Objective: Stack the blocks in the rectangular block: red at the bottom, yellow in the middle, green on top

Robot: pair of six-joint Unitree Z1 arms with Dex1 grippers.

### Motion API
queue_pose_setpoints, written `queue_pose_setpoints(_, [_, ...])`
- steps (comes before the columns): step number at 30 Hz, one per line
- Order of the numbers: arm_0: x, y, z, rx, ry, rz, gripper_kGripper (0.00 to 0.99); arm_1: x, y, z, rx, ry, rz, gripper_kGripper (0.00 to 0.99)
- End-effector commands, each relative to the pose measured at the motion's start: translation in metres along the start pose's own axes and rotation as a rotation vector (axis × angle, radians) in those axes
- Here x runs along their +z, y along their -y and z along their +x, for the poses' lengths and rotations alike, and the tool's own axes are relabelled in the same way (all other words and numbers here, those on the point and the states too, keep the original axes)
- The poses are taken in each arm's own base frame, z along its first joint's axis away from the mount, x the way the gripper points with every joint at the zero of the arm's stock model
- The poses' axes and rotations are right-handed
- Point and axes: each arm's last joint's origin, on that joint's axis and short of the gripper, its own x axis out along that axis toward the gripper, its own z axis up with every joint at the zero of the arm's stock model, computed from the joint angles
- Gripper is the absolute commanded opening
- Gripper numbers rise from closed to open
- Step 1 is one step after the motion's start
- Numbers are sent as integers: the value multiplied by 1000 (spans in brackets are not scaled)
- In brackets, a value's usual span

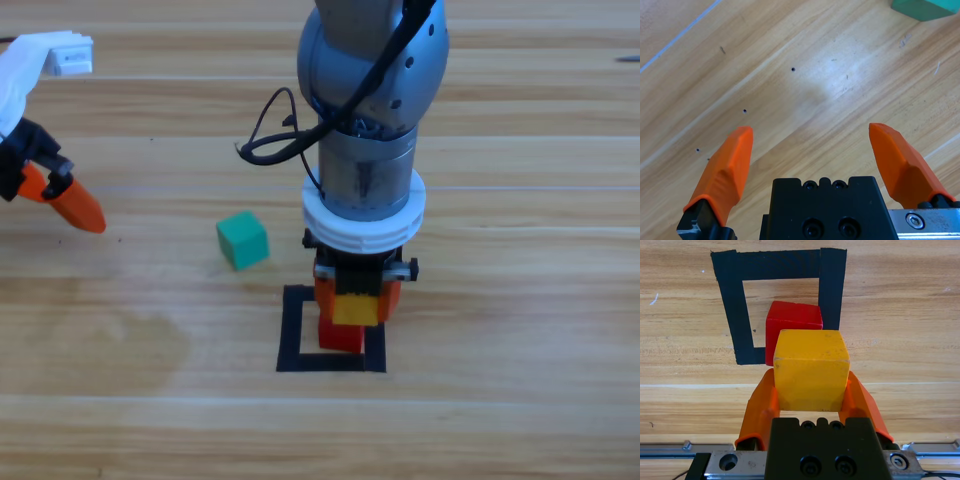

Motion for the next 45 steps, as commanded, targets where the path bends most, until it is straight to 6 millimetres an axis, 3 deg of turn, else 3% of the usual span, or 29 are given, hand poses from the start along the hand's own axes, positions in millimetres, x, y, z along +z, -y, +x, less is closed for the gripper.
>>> queue_pose_setpoints(1, [-3,-4,3,-6,0,-8,990,-12,-11,8,9,-17,4,20])
queue_pose_setpoints(20, [-3,0,10,-12,-10,-5,990,-9,-19,20,10,-27,28,20])
queue_pose_setpoints(35, [34,24,-3,12,-39,53,990,-11,-20,29,-7,-42,28,20])
queue_pose_setpoints(45, [34,25,-3,12,-53,50,990,-10,-19,36,-28,-41,30,20])
